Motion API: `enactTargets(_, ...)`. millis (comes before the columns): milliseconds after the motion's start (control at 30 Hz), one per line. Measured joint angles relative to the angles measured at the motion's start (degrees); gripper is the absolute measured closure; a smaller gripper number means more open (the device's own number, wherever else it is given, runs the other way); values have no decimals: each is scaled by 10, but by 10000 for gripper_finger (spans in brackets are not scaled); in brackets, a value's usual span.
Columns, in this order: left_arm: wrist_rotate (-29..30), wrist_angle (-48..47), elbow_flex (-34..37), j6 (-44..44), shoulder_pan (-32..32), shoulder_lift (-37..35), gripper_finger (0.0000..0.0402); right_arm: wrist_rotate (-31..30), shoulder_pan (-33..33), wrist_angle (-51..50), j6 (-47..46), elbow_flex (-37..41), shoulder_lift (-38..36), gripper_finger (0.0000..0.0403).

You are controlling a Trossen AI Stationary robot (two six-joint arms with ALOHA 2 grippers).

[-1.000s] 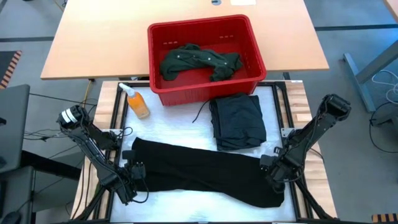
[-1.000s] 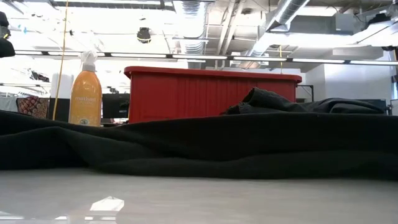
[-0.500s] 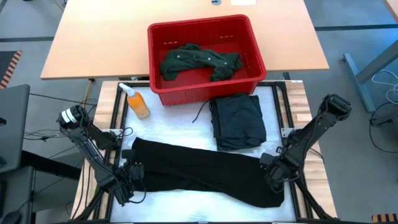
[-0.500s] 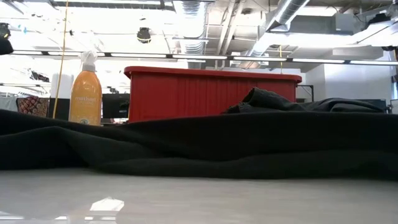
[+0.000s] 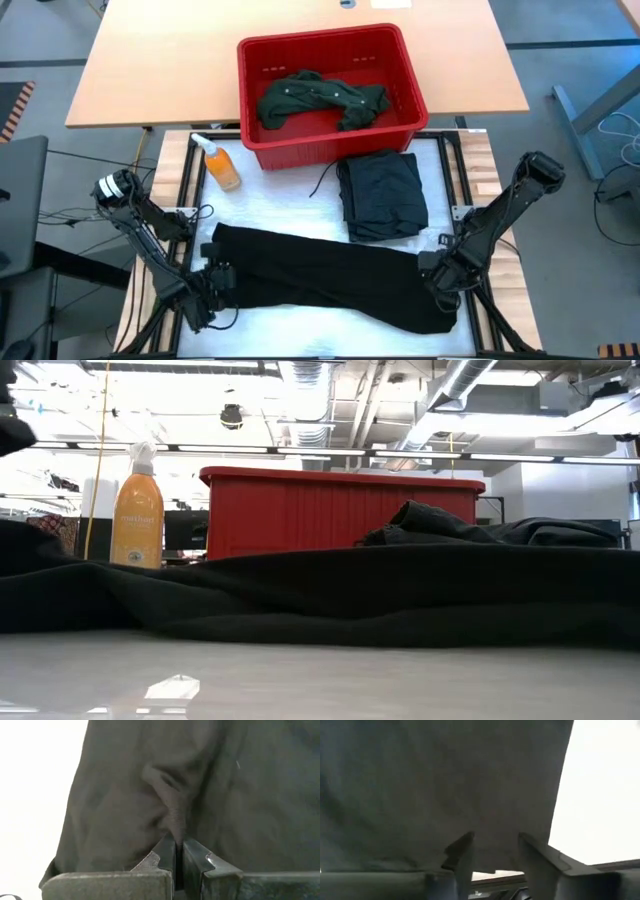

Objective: Fold Laundry from Bin
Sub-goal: Fold the black shirt

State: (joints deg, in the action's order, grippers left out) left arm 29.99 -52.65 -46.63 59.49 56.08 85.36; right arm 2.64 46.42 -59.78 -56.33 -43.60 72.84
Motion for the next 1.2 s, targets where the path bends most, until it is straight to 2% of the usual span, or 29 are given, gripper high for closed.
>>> enactTargets(167,69,14,0,-4,-39,0,401,-20,19,19,37,24,0,208)
enactTargets(500,143,63,-1,-18,-70,0,389,-27,23,58,57,94,0,244)
enactTargets(633,154,63,-1,-2,-74,0,384,-25,23,118,58,121,-1,281)
enactTargets(733,186,63,-1,22,-74,0,385,-23,23,128,58,127,-2,331)
enactTargets(833,203,63,-1,-1,-75,0,388,-14,18,89,51,111,0,384)
enactTargets(1100,232,63,-1,-25,-74,0,397,-10,18,-70,-23,12,0,388)
enactTargets(1200,232,63,-1,-27,-74,0,399,0,18,-78,-50,-20,-1,388)
